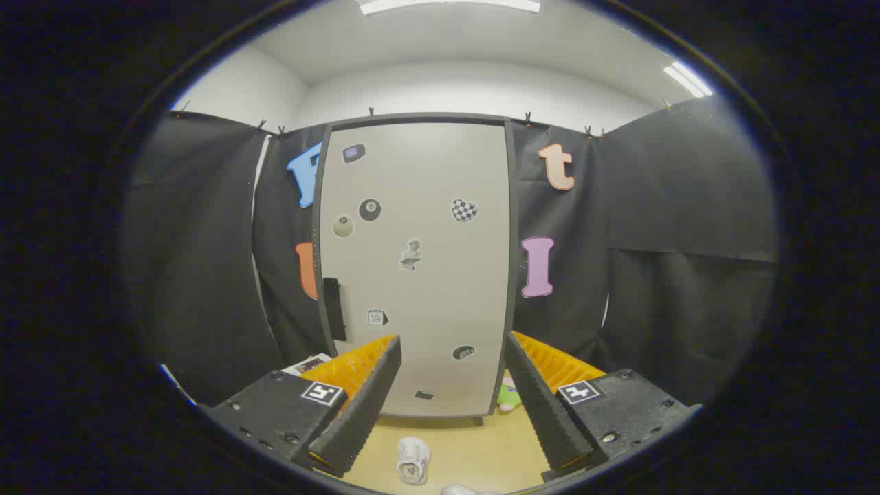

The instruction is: Open the shoe cabinet door, grab the shoes and put them into the shoe cabinet, then close the shoe cabinet door.

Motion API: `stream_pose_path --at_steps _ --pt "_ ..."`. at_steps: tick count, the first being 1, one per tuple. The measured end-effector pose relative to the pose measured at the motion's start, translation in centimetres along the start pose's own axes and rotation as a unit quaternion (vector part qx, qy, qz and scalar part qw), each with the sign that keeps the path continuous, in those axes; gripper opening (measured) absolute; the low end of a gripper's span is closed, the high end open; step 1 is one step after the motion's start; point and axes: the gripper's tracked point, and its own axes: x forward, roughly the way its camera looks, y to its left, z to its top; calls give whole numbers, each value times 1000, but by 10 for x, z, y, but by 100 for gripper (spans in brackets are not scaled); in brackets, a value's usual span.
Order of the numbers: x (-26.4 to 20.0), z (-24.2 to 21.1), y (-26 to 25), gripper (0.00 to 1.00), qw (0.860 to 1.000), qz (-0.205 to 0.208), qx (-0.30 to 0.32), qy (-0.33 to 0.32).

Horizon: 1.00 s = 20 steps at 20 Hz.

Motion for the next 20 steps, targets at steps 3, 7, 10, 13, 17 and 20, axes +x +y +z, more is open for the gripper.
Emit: stream_pose_path --at_steps 3,7,10,13,17,20 --pt "4 -2 8 99 1000 5 0 4" --pt "8 -9 17 99 1000 7 2 11" --pt "12 -11 20 99 1000 5 1 13" --pt "17 -11 26 99 1000 6 1 13" --pt "33 -16 47 99 1000 19 -7 8" --pt "54 -23 69 99 1000 26 -14 4"
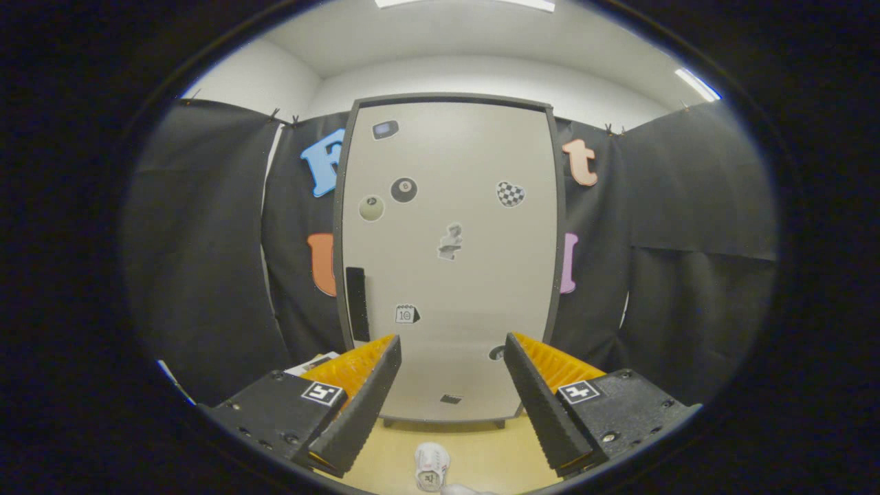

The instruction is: Open the shoe cabinet door, grab the shoes and put them into the shoe cabinet, then close the shoe cabinet door.

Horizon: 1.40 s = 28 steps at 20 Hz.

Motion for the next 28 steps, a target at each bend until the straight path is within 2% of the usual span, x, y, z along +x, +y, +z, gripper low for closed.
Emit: stream_pose_path --at_steps 10,19,22,23,26,28 --pt "112 -19 99 99 998 53 7 13" --pt "187 -33 131 97 998 36 22 39" --pt "194 -39 135 83 998 31 20 50" --pt "195 -39 131 76 999 16 17 47" --pt "196 -40 136 50 999 16 25 43" --pt "194 -42 133 44 999 9 29 43"
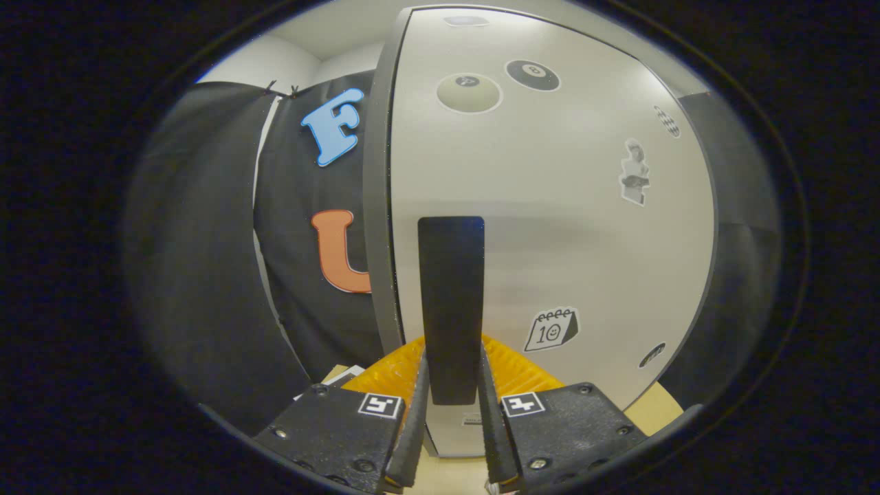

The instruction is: Open the shoe cabinet door, grab the shoes and put them into the shoe cabinet, then close the shoe cabinet door.

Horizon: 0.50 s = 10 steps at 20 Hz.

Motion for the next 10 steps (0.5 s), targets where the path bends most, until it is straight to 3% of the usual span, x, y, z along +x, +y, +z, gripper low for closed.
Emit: stream_pose_path --at_steps 4,10 --pt "-3 0 0 34 999 31 4 11" --pt "-35 -3 2 27 997 71 -4 16"
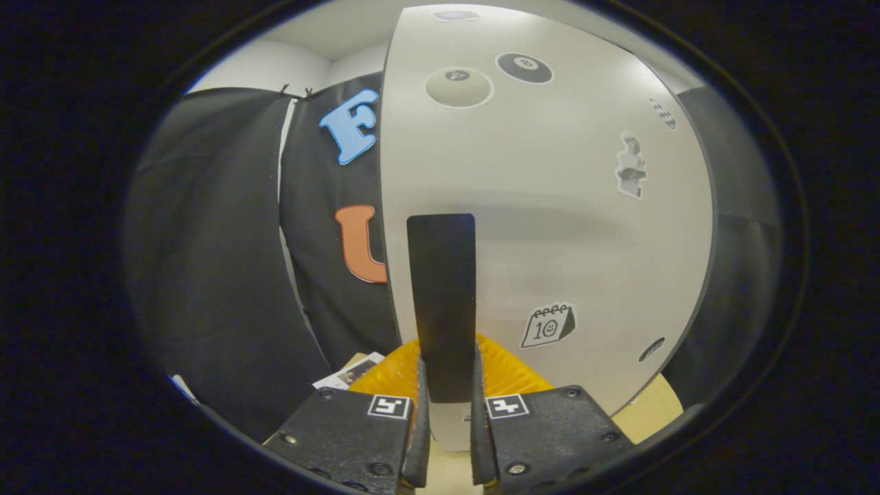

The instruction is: Open the shoe cabinet door, grab the shoes and put them into the shoe cabinet, then close the shoe cabinet door.

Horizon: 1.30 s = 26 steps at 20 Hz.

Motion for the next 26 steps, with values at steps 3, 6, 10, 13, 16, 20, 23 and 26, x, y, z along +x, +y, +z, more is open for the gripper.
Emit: stream_pose_path --at_steps 3,6,10,13,16,20,23,26 --pt "-24 1 0 26 1000 14 -1 -2" --pt "-49 0 -8 26 1000 23 -3 1" --pt "-66 -3 -13 26 999 35 -2 1" --pt "-72 -5 -17 26 998 55 10 5" --pt "-77 -7 -23 26 998 54 1 6" --pt "-86 -8 -30 26 999 52 14 10" --pt "-90 -8 -37 25 999 38 15 8" --pt "-93 -8 -43 23 1000 23 15 3"
